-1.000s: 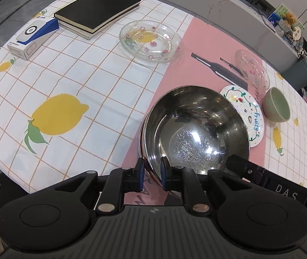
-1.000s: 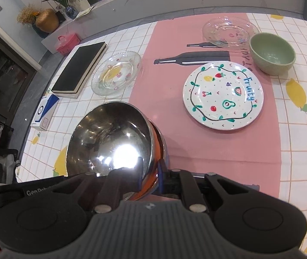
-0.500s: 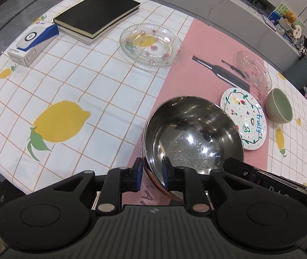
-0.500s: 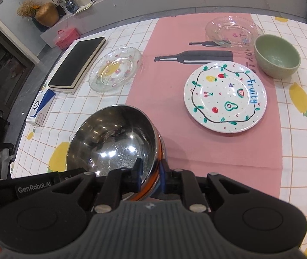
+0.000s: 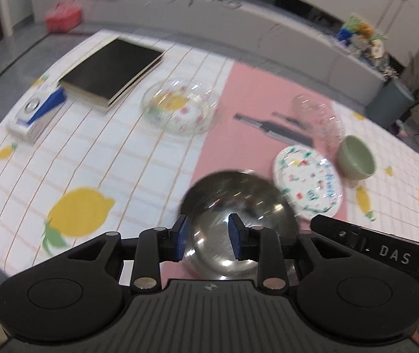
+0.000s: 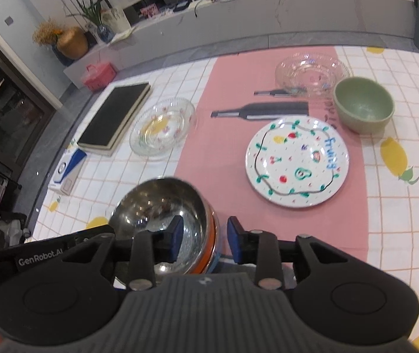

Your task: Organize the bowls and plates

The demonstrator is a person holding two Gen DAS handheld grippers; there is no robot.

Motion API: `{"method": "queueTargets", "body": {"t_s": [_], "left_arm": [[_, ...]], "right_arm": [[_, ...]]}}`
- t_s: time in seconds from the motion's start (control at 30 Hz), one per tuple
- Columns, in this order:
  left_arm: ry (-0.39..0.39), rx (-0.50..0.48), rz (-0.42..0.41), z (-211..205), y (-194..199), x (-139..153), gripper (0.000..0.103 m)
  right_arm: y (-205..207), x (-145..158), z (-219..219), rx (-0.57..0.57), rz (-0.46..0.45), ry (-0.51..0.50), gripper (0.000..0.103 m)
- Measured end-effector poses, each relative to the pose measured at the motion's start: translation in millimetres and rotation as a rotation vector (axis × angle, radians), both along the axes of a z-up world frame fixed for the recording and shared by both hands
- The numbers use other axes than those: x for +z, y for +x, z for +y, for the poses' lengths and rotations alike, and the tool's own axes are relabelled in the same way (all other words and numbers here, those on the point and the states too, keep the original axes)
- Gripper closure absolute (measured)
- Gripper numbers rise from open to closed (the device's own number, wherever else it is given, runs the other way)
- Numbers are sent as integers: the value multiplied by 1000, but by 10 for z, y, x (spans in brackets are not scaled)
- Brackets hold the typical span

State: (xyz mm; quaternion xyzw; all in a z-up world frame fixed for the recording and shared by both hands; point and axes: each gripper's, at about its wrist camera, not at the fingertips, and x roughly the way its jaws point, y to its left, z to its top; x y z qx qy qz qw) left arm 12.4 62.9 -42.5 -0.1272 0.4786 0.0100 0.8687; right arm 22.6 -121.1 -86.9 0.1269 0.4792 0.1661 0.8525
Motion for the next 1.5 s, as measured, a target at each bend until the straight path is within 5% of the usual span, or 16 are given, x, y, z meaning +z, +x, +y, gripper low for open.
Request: {"method": "queueTargets", "body": {"t_s": [0.33, 0.8, 1.2, 1.5], "left_arm": [[-71, -110, -97, -418, 221, 179, 69], [-72, -270, -116, -1316, 641, 33, 70], [-92, -292, -86, -1756, 1076, -289, 70], [-148, -255, -67, -1903, 1472, -538, 70]], "right_arm": [[64, 78, -580, -144, -32, -22, 70], [138, -30, -1366, -319, -31, -101, 70], [537, -290, -1730, -361, 7, -158, 65], [951, -493, -1897, -381, 24, -94, 66]]}}
